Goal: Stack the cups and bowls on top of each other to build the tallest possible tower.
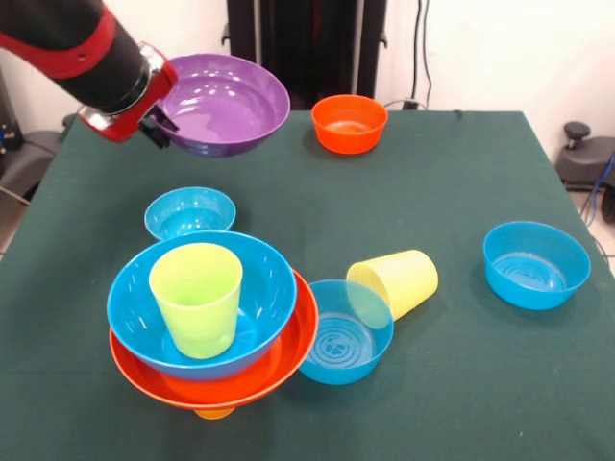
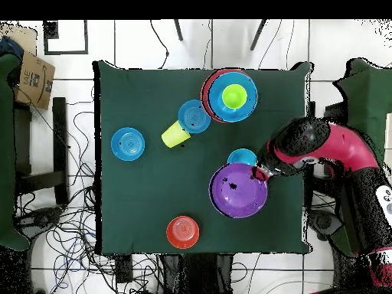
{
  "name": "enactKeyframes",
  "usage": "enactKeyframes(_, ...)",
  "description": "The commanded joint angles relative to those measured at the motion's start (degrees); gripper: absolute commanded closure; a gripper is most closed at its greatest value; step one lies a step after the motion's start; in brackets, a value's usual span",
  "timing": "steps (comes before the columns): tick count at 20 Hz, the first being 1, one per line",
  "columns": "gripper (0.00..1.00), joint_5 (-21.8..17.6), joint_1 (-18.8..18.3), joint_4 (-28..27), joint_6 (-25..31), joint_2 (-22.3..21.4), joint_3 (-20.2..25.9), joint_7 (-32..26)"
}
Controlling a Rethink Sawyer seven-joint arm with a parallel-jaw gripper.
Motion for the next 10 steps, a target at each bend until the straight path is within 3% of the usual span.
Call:
enactKeyframes(1,1.0,-0.1,2.0,-11.7,11.1,5.0,4.4,-21.8)
enactKeyframes(10,1.0,-0.3,4.5,-24.2,16.2,10.9,7.2,-21.4)
